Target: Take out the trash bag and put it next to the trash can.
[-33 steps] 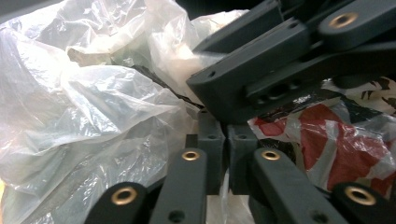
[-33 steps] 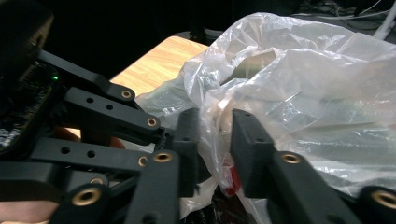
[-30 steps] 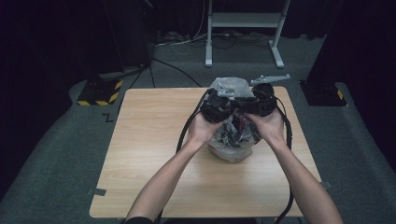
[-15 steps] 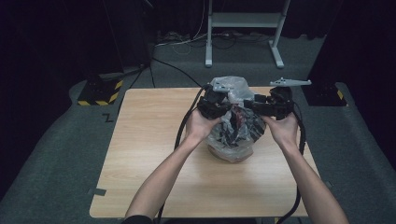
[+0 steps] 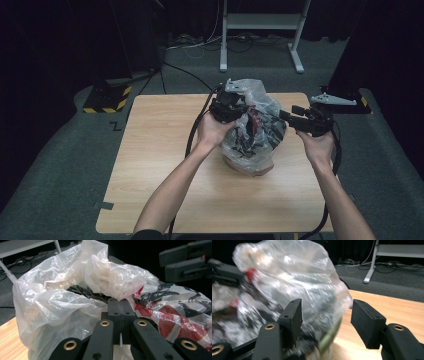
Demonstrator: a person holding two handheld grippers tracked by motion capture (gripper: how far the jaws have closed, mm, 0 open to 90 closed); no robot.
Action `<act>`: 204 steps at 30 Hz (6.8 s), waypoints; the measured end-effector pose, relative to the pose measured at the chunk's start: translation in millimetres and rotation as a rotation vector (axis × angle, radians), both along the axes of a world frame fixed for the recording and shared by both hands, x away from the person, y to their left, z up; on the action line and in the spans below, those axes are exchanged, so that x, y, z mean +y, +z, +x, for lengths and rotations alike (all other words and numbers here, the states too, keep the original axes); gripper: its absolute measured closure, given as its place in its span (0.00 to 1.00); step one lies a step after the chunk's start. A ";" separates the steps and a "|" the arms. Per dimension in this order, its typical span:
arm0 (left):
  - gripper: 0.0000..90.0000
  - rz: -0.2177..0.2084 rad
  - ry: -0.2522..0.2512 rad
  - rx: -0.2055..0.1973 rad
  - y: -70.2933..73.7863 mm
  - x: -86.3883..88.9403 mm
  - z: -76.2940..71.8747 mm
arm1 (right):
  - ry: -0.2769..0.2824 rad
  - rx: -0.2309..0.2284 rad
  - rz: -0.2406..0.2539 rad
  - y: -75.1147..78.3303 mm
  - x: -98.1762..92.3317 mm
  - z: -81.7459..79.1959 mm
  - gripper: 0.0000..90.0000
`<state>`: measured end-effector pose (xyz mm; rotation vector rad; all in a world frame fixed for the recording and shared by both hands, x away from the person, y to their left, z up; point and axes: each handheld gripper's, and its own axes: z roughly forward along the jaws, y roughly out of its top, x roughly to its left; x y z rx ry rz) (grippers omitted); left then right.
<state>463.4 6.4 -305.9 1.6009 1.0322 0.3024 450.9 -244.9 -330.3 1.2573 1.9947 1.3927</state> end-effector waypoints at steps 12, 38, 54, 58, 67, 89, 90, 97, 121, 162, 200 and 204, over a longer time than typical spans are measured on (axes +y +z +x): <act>1.00 -0.035 -0.020 -0.006 13.7 6.7 -3.6 | -0.087 0.025 0.001 -31.9 -25.1 -0.2 0.46; 1.00 -0.083 -0.039 -0.048 48.2 28.0 -17.4 | -0.208 0.160 -0.118 -122.2 -32.9 17.6 0.46; 1.00 -0.135 -0.039 -0.057 62.9 52.5 -25.6 | -0.267 0.209 -0.173 -161.3 -32.9 25.5 0.46; 1.00 -0.152 -0.037 -0.064 67.1 60.7 -29.3 | -0.275 0.213 -0.185 -168.9 -31.7 27.3 0.46; 1.00 -0.187 -0.029 -0.078 75.5 83.8 -34.9 | -0.289 0.217 -0.219 -180.4 -26.2 32.9 0.44; 1.00 -0.199 0.032 -0.091 80.0 122.2 -38.3 | -0.293 0.190 -0.267 -192.6 -19.6 36.9 0.38; 1.00 -0.197 0.037 -0.091 79.4 125.0 -38.4 | -0.293 0.190 -0.267 -192.6 -19.6 36.9 0.38; 1.00 -0.206 0.078 -0.086 75.9 145.7 -39.8 | -0.291 0.189 -0.268 -192.7 -19.7 36.8 0.38; 1.00 -0.208 0.178 -0.088 66.5 195.4 -49.2 | -0.289 0.188 -0.270 -192.8 -19.9 36.4 0.38; 1.00 -0.053 0.295 -0.081 16.7 219.6 -45.9 | -0.289 0.189 -0.271 -192.8 -19.9 36.3 0.38; 1.00 -0.071 0.317 -0.052 -19.9 216.8 -34.0 | -0.289 0.189 -0.270 -192.8 -19.7 36.2 0.37; 1.00 -0.076 0.326 -0.060 -21.6 214.1 -33.7 | -0.288 0.189 -0.270 -192.8 -19.8 36.2 0.37</act>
